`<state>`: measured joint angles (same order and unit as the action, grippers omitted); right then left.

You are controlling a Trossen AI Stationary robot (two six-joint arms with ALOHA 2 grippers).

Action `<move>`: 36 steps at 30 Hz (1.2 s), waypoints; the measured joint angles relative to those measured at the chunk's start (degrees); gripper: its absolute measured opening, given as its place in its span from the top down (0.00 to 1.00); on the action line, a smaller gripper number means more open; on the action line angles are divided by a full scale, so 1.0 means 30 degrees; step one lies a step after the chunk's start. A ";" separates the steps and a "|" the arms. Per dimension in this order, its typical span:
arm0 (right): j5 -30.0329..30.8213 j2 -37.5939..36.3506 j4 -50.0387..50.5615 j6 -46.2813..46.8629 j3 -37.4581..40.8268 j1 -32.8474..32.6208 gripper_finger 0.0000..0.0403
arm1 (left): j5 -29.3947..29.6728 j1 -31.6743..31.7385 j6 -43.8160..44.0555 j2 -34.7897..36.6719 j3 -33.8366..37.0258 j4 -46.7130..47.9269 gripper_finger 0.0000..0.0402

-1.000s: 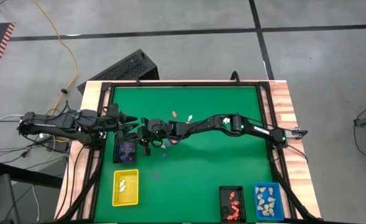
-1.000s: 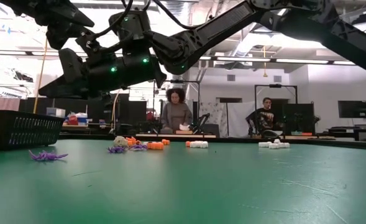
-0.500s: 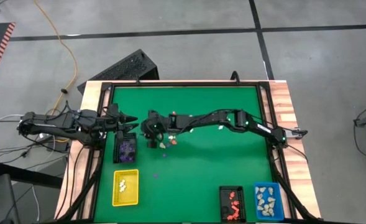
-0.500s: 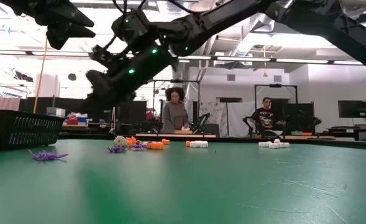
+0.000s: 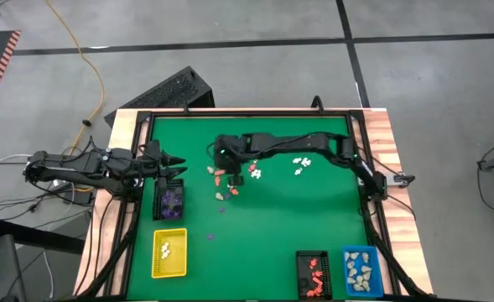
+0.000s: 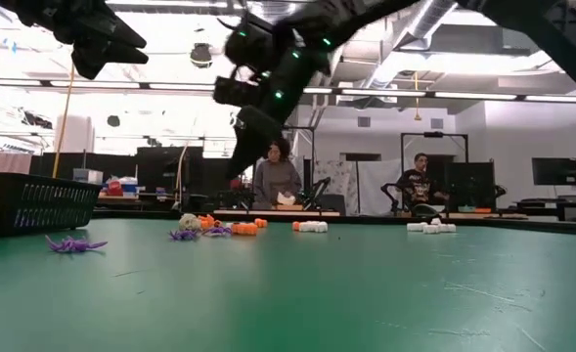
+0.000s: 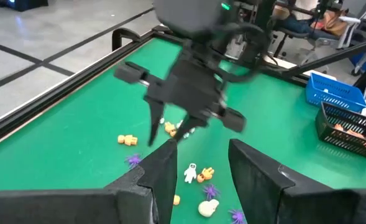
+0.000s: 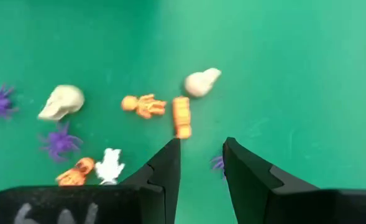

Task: Sort Halloween decoration
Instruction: Put the purple spider toy into the top black basket

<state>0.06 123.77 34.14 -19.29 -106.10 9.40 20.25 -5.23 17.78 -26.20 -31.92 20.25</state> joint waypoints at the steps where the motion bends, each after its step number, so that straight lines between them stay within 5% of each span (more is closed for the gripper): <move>1: -0.0507 -0.0450 -0.1513 0.0439 0.1068 0.0251 0.67 | 0.0000 -0.0001 -0.0007 -0.0001 0.0000 0.0000 0.67; 6: -0.0866 -0.1922 -1.0382 0.2797 0.6904 0.0644 0.67 | 0.0015 -0.0001 -0.0029 -0.0004 0.0000 0.0011 0.67; 12: 0.2452 -0.1628 -1.6772 0.3068 1.0470 0.0035 0.67 | 0.0029 0.0000 -0.0240 -0.0006 0.0000 0.0016 0.67; 26: 0.3455 -0.1355 -1.5828 0.3706 1.0574 0.0016 0.38 | 0.0595 -0.0001 -0.0335 -0.0007 0.0000 -0.0108 0.67; 36: 0.3870 0.0262 -1.6783 0.4576 1.0032 0.0168 0.37 | 0.0619 -0.0001 -0.0225 -0.0015 0.0000 -0.0078 0.67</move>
<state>11.67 124.56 -16.21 -5.56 -76.00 9.91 22.11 -5.23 17.11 -26.24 -31.92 20.01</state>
